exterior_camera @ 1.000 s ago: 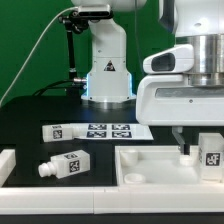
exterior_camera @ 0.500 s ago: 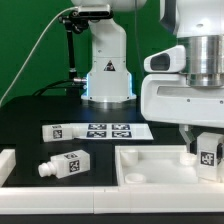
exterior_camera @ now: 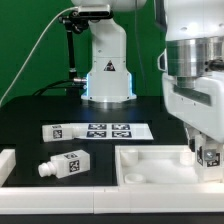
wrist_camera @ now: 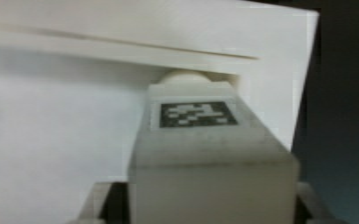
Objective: Assemble one leg
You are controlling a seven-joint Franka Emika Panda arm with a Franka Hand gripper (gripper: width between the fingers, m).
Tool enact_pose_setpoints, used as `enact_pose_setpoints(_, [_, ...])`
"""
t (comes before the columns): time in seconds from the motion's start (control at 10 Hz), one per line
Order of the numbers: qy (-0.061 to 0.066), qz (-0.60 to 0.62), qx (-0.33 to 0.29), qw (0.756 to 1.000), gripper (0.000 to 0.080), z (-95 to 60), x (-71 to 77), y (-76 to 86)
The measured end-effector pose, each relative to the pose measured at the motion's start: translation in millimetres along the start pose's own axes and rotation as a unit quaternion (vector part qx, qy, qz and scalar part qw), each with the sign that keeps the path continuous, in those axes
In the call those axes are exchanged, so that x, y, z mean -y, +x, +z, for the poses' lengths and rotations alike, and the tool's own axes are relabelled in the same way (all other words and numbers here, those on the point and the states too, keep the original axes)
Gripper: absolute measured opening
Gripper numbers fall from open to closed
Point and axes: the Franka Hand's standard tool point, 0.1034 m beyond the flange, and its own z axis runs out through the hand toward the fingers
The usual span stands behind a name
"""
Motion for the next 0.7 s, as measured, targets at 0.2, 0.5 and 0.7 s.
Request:
enact_pose_setpoints(0.2, [-0.001,0.053,0.001,0.999,0.0285,0.0,-1.0,0.5])
enact_pose_setpoints(0.5, [-0.007,-0.137,0.004,0.991,0.0498,-1.0,0.0,5.1])
enact_pose_setpoints(0.7, [-0.009,-0.265,0.012,0.964,0.0617,-2.6,-1.3,5.9])
